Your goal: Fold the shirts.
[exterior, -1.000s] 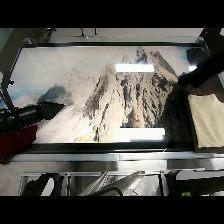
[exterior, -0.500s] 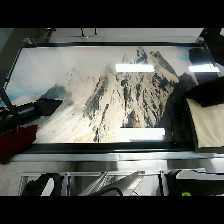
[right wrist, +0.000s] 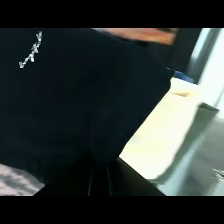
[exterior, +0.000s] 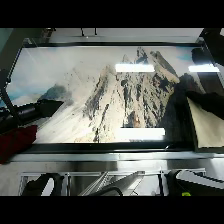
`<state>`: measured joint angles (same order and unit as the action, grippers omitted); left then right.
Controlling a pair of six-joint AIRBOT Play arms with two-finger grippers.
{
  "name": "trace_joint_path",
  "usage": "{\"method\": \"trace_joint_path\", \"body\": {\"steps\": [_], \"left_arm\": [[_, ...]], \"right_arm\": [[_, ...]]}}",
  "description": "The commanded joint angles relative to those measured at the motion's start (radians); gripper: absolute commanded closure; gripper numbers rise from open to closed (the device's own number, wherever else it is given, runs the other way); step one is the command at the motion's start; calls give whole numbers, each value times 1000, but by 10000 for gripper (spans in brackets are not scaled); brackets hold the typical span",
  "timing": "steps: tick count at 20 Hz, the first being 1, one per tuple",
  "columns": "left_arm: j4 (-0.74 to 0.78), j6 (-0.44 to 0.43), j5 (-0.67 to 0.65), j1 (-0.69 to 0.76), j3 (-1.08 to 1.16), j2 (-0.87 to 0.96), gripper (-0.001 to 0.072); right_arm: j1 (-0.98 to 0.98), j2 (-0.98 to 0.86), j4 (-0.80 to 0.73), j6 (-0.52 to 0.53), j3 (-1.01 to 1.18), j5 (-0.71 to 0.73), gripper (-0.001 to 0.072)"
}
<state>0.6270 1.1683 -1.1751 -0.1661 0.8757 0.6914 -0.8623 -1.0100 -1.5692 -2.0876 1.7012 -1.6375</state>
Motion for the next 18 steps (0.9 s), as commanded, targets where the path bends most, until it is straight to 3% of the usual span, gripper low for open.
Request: {"method": "trace_joint_path", "body": {"steps": [1,5,6,7,8,9,12,14,16,18], "left_arm": [[0,-20,-37,-1,0,1,690],[0,-27,-56,-1,0,1,690],[1,-27,-62,-1,0,1,690],[0,-27,-63,-1,0,1,690],[0,-27,-62,-1,0,1,690],[0,-27,-61,-1,0,1,690],[-2,-27,-51,-1,0,0,690],[-2,-27,-51,-1,12,1,690],[-2,-26,-58,-1,42,0,690],[2,-26,-44,-1,82,0,690]], "right_arm": [[0,63,-122,-12,-118,-46,690],[0,122,-189,-7,-315,-27,678],[0,123,-214,-3,-341,-28,632],[0,119,-224,40,-353,-28,394],[0,112,-222,113,-354,-26,45],[0,108,-218,175,-354,-18,9],[1,106,-173,188,-350,43,9],[13,106,-11,190,-350,113,35],[54,106,195,227,-351,195,584],[134,106,362,287,-351,274,664]]}}
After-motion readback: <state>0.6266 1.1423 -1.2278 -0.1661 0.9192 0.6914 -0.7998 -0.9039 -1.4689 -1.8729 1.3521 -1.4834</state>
